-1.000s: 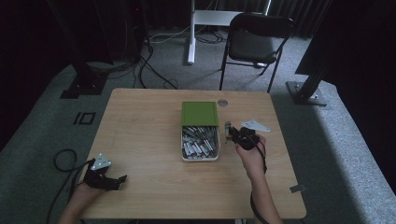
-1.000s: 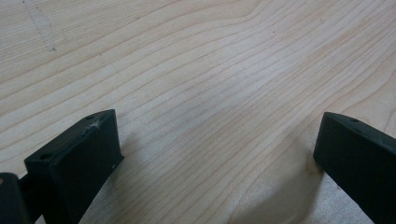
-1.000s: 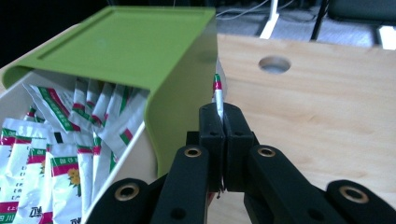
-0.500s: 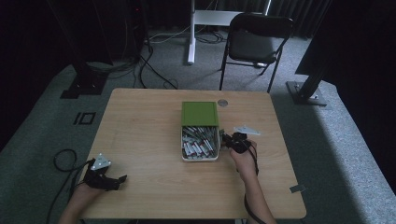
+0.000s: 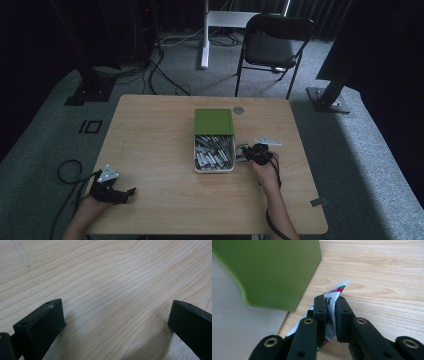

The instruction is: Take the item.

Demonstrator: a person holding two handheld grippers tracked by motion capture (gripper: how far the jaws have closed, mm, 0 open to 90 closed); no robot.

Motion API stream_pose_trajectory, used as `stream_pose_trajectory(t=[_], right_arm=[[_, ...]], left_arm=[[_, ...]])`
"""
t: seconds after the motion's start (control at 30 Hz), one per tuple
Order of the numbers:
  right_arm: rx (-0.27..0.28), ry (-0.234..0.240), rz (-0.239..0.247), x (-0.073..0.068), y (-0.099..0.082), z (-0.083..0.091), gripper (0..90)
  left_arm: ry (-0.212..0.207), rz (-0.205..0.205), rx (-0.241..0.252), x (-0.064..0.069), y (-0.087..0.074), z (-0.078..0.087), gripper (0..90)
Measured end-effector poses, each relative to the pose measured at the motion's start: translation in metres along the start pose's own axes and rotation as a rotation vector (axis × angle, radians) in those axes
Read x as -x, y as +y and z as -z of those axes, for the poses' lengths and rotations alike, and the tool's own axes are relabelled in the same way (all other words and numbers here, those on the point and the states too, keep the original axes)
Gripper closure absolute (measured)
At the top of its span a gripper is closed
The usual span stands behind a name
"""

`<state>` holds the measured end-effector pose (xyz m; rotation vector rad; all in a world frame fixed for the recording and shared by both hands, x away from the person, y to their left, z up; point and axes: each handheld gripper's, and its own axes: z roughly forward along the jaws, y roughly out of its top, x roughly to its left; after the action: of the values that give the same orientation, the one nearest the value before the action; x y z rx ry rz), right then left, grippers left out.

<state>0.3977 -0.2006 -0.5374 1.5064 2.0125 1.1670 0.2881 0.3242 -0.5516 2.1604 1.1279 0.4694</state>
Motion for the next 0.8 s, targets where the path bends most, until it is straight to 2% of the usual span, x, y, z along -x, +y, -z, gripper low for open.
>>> stream_pose_trajectory(t=[0.27, 0.33, 0.4, 0.5, 0.8], right_arm=[[-0.035, -0.025, -0.006, 0.01, -0.007, -0.003, 67.4], [-0.046, -0.022, -0.014, 0.012, -0.008, -0.003, 60.7], [-0.048, -0.034, 0.005, 0.012, -0.008, -0.002, 53.2], [-0.04, -0.04, 0.01, 0.012, -0.006, 0.002, 43.5], [0.009, -0.062, 0.004, 0.016, 0.002, 0.019, 29.2]], left_arm=[[0.0, 0.0, 0.0, 0.0, 0.0, 0.0, 1.4], [0.0, 0.0, 0.0, 0.0, 0.0, 0.0, 1.4], [0.0, 0.0, 0.0, 0.0, 0.0, 0.0, 1.4], [0.0, 0.0, 0.0, 0.0, 0.0, 0.0, 1.4], [0.0, 0.0, 0.0, 0.0, 0.0, 0.0, 1.4]])
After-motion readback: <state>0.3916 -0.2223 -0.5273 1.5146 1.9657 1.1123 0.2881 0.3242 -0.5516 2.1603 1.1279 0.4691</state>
